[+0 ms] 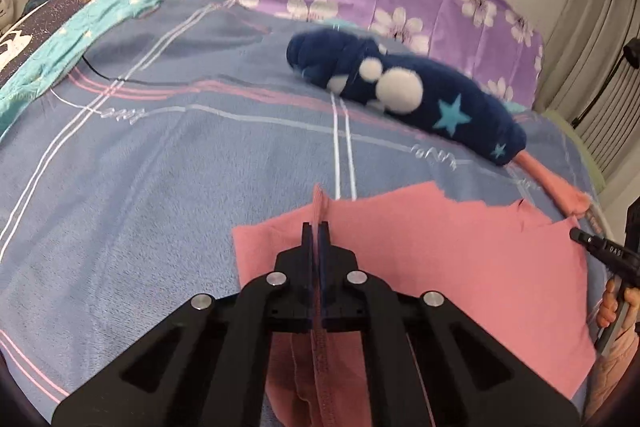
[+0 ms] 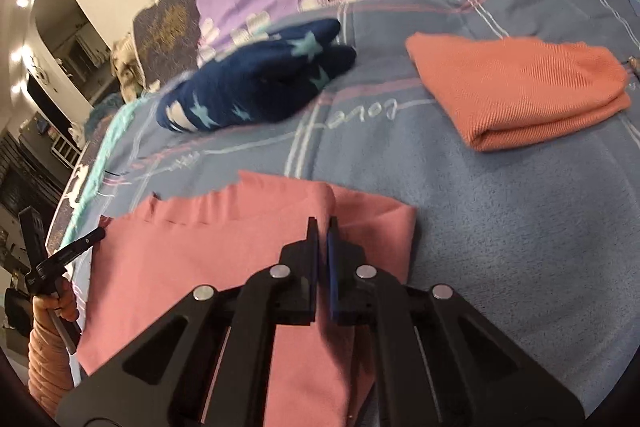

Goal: Fold small clothes

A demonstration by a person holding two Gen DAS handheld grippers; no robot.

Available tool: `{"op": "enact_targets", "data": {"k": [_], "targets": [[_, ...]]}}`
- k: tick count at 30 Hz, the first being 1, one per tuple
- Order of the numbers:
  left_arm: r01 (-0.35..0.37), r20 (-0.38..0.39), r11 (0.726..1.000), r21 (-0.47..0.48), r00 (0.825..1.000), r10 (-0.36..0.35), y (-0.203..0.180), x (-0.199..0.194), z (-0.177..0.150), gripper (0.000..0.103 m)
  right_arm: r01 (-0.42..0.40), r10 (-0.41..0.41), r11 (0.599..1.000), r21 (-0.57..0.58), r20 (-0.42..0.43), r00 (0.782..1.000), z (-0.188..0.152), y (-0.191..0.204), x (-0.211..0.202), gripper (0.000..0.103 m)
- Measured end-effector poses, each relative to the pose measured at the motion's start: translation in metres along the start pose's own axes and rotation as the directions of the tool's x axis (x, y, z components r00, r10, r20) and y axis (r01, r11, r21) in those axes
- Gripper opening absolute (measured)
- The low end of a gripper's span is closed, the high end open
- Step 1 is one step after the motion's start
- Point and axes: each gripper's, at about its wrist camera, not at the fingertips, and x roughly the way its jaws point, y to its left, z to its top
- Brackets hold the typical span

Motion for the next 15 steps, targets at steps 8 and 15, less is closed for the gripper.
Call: {"op": "enact_targets", "data": {"k": [8, 15], "targets": [[0.02, 0.119, 0.999, 0.03, 0.993, -0.023, -0.021, -0.03, 0.028, 0.002, -0.039, 0.04, 0.999, -0.01, 0.13, 0.991, 0.03, 0.019, -0.033, 0.004], [-0.148, -0.005, 0.987, 0.055, 0.989, 0.148, -0.01, 0.029, 0.026, 0.003, 0.101, -0.101, 0.993, 0.062, -0.012, 0.995, 0.028, -0.003, 0.024, 0.024]]}}
